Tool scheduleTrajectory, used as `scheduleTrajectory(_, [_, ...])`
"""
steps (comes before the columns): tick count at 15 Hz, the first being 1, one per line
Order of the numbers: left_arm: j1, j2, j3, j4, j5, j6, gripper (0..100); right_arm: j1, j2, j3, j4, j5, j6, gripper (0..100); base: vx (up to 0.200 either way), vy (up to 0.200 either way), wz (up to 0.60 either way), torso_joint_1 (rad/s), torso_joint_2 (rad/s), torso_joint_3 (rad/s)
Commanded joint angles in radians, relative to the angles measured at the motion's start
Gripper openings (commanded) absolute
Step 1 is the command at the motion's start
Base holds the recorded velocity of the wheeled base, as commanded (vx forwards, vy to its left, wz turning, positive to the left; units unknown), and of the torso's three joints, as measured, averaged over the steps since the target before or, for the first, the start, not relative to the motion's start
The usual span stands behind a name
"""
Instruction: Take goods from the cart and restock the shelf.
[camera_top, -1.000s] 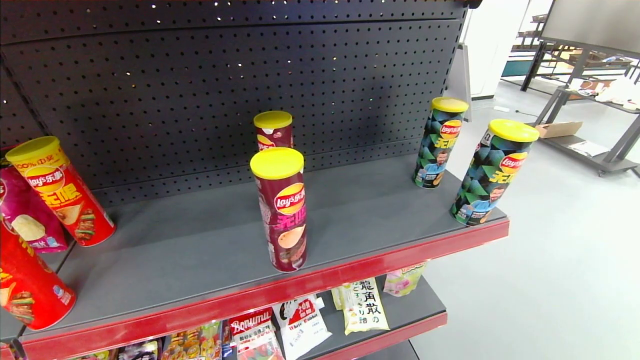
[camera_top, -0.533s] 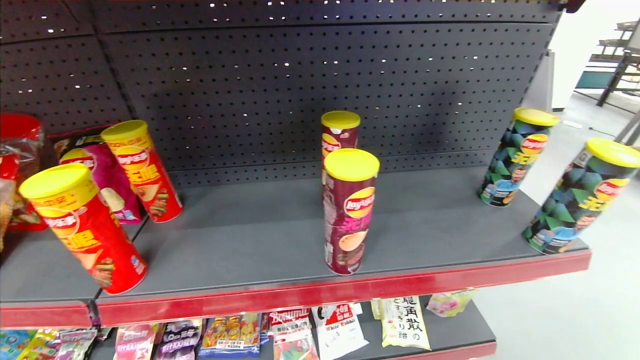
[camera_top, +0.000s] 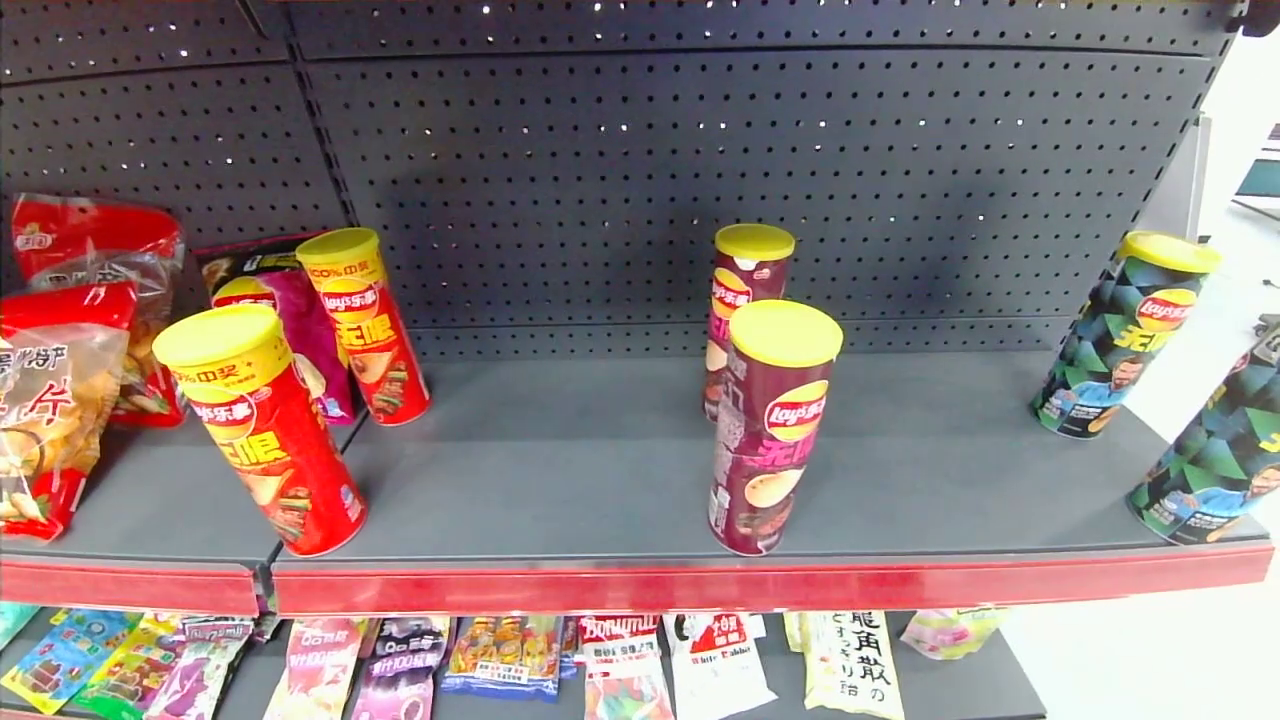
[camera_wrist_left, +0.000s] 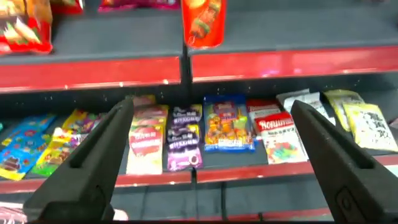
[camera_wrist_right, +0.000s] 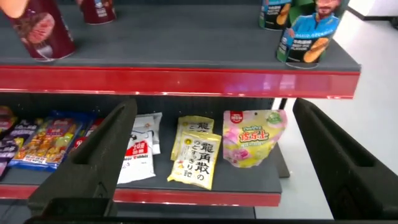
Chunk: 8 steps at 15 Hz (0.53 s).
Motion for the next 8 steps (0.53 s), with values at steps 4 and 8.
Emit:
scheduleTrajectory(4, [0.003, 0.024, 0.126, -0.239, -0.143, -0.062, 100, 0.057, 0.496, -0.444, 0.000, 0.155, 0.050, 100, 0.000, 0.000, 0.00, 0.000, 0.00, 0.000])
scheduleTrajectory(8, [0.008, 0.000, 0.143, -0.263, 0.106, -0.058, 100, 0.236, 0.745, -0.434, -0.012, 0.252, -0.087, 100, 0.000, 0.000, 0.00, 0.000, 0.00, 0.000])
